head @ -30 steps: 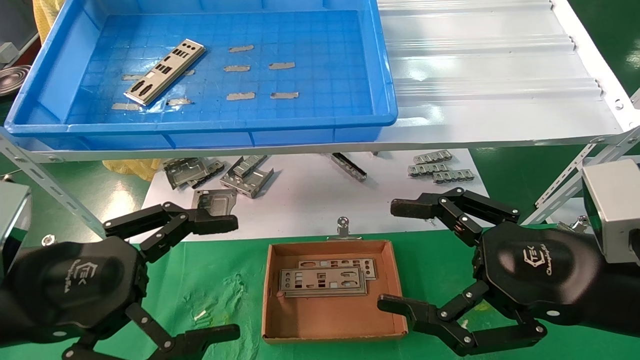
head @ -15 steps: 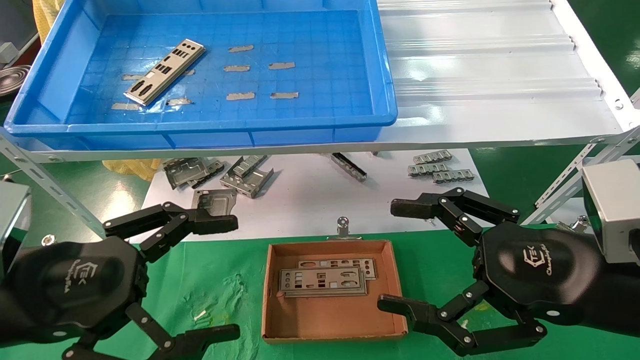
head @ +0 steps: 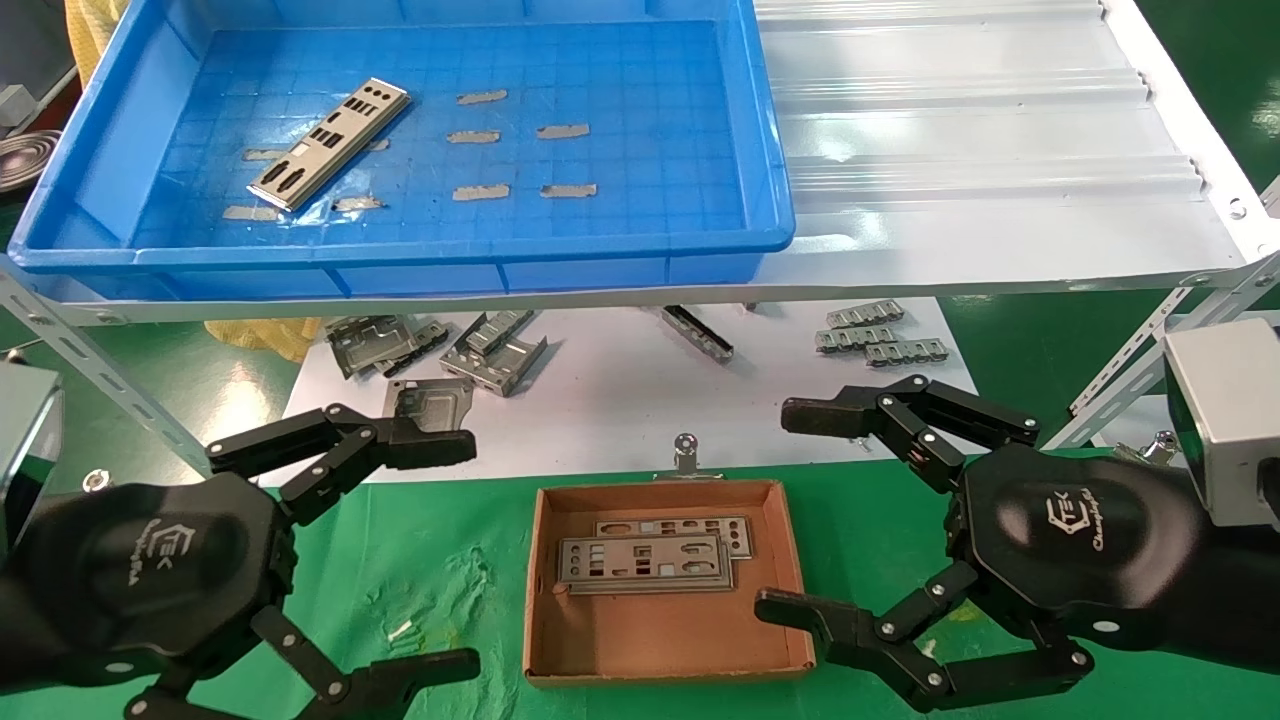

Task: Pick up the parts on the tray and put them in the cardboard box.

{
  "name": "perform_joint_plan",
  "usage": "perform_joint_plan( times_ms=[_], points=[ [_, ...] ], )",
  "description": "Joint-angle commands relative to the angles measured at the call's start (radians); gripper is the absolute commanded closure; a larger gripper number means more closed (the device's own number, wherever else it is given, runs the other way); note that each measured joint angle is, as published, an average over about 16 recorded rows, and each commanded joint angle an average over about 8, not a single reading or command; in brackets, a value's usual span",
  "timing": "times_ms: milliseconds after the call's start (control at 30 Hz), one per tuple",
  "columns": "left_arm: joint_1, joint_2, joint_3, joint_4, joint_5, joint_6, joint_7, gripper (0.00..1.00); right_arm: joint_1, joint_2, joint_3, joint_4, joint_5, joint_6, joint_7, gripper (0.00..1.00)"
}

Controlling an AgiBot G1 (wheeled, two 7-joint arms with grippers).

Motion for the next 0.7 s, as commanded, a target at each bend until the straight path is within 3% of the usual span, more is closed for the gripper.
perform_joint_plan(
  times_ms=[33, 700],
  points=[
    [0.0, 0.0, 0.0, 0.0, 0.0, 0.0, 0.0, 0.0, 0.0, 0.0, 0.0, 0.0, 0.0, 0.0, 0.0, 0.0],
    [0.0, 0.0, 0.0, 0.0, 0.0, 0.0, 0.0, 0.0, 0.0, 0.0, 0.0, 0.0, 0.0, 0.0, 0.0, 0.0]
  ],
)
